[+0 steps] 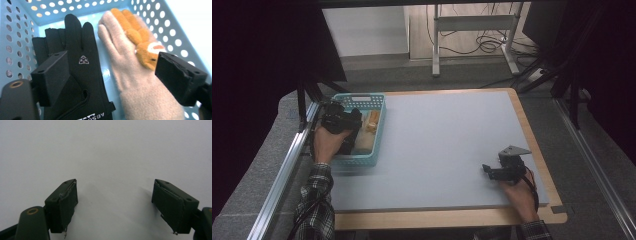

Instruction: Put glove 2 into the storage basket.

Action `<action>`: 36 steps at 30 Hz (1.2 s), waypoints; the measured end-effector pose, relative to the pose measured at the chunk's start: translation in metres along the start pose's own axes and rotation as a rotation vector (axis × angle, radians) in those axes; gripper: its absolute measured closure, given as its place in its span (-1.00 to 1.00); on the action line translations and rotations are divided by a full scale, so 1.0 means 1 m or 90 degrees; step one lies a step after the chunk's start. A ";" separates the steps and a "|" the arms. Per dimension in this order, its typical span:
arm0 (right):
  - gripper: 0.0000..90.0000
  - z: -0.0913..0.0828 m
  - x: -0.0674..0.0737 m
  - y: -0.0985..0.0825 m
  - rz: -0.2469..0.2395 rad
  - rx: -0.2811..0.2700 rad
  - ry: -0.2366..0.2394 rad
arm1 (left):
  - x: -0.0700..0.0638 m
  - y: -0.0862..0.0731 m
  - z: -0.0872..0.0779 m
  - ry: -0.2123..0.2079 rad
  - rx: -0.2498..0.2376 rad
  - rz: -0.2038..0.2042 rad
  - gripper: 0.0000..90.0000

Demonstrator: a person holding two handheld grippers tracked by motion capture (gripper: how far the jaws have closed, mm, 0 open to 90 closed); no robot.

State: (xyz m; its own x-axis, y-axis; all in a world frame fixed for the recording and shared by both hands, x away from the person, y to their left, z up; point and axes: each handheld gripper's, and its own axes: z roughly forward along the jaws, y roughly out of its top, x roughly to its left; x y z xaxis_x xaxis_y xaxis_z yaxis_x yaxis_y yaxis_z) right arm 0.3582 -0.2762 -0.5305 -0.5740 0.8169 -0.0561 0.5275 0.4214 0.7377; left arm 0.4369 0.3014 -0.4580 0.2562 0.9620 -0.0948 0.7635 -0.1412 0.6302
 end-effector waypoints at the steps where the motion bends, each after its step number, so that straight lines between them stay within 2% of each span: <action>1: -0.55 0.000 0.000 0.000 0.000 0.000 0.000 | 0.000 -0.001 -0.001 -0.006 -0.003 0.000 -0.78; 11: -0.55 0.000 0.000 0.000 0.000 0.000 0.000 | -0.010 -0.005 -0.018 -0.040 -0.023 0.015 -0.88; 16: -0.55 0.000 0.000 0.000 0.000 0.000 -0.001 | -0.018 -0.008 -0.026 -0.051 -0.026 0.042 -0.93; 24: -0.55 0.000 0.000 0.000 0.000 0.000 -0.001 | -0.029 -0.014 -0.038 -0.074 -0.041 0.064 -0.98; 36: -0.56 0.000 0.000 0.000 0.000 0.000 -0.001 | -0.051 -0.025 -0.044 -0.108 -0.059 0.103 -0.99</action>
State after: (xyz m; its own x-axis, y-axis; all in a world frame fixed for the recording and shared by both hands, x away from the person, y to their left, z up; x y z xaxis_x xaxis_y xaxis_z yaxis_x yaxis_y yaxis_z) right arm 0.3582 -0.2760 -0.5305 -0.5724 0.8180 -0.0574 0.5279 0.4212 0.7375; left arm 0.3790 0.2659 -0.4348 0.4731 0.8741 -0.1104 0.6491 -0.2611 0.7145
